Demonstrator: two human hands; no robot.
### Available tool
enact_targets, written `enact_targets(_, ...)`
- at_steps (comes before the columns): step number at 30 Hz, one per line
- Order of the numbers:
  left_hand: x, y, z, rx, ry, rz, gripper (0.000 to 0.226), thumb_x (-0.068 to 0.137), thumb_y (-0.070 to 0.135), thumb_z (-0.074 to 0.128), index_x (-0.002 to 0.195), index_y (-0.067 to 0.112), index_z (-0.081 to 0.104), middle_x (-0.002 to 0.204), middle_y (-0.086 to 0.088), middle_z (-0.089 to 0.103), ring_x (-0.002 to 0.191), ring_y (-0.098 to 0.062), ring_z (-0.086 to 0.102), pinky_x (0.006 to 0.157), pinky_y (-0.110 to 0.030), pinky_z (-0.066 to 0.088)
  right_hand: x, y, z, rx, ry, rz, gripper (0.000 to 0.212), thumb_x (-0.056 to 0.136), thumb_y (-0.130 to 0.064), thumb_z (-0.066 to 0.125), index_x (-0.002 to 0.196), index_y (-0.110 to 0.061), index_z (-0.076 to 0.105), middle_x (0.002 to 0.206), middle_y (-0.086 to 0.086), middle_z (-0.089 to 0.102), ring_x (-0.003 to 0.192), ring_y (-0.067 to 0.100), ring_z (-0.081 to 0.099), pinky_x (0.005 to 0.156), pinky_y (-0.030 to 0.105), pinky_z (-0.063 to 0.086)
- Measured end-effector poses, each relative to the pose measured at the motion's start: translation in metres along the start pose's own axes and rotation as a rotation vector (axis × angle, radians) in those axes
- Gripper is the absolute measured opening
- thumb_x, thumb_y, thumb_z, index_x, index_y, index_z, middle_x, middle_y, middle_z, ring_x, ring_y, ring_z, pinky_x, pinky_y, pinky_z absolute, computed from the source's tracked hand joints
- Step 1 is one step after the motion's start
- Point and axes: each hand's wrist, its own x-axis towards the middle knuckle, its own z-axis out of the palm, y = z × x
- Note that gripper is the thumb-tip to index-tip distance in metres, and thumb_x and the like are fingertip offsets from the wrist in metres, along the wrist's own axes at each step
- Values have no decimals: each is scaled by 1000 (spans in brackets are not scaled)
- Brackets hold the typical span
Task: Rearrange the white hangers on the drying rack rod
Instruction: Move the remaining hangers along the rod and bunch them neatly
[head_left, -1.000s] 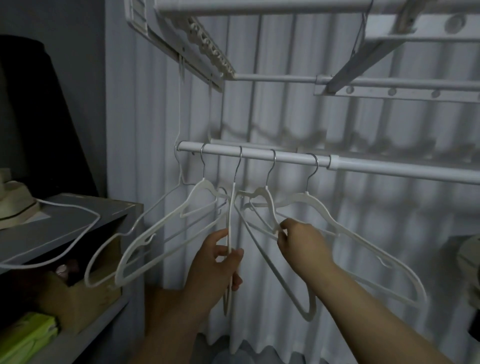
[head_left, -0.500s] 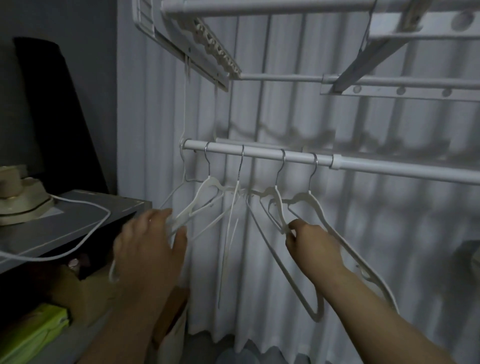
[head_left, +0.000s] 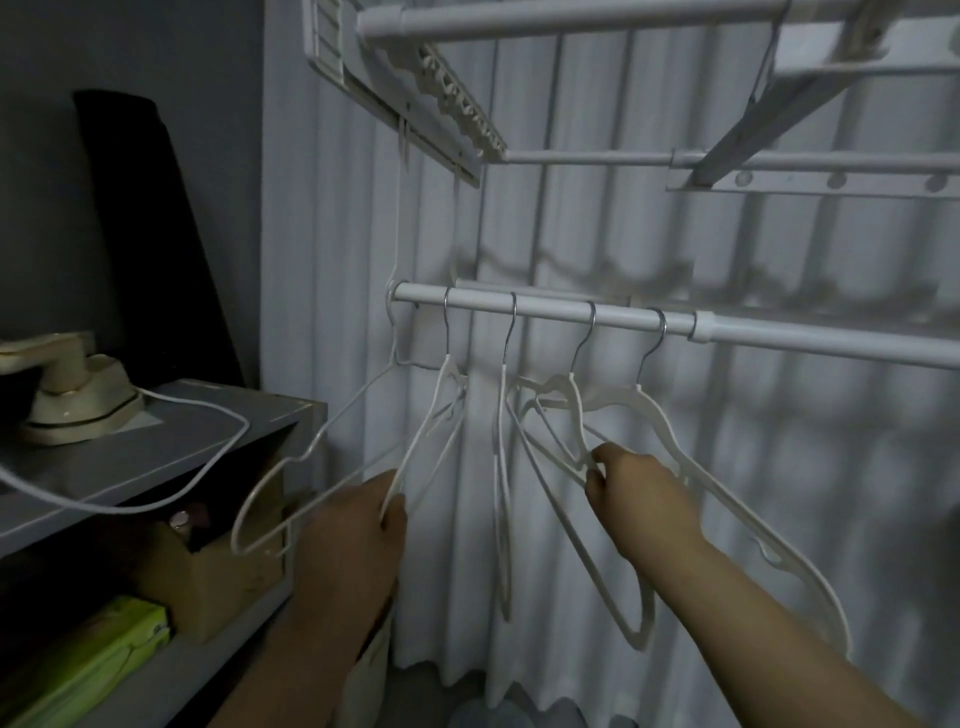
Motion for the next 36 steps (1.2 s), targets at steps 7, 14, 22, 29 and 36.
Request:
enact_targets(7,-5,8,11,-11,23,26,15,88,8,51,84,4,65,60,2,48,61,-15,45,59,-23,32,-1,1,-2,-11,-17,32,25,93,-16,39,109,-8,57,99,13,67,93,29,61,70,30,44)
enact_targets(14,-8,11,17,-8,69,69,21,89,14,51,79,27,64,58,6,51,54,-5,46,51,-12,30,-3,4,-5,11,-28,38,26,94,-17,38,109,-7,56,99,13,67,91,27,62,69,29,45)
enact_targets(22,-1,19,2,96,100,25,41,87,36,52,123,17,55,126,-6,56,116,-24,47,92,-32,37,-9,8,-14,86,100,9,30,92,-28,43,111,-7,54,95,11,65,86,28,62,68,32,45)
enact_targets(29,-6,57,-12,-43,175,226,21,86,25,60,99,11,68,94,4,59,97,-18,50,72,-11,22,-14,17,-36,125,176,-32,34,92,-32,42,120,-14,50,112,6,60,98,25,59,76,33,46)
enact_targets(36,-32,112,24,-184,83,255,13,86,20,55,91,19,66,74,29,44,72,-1,43,69,-13,30,-36,74,-64,167,259,-34,27,93,-28,41,112,-17,57,103,3,65,91,22,60,66,26,37)
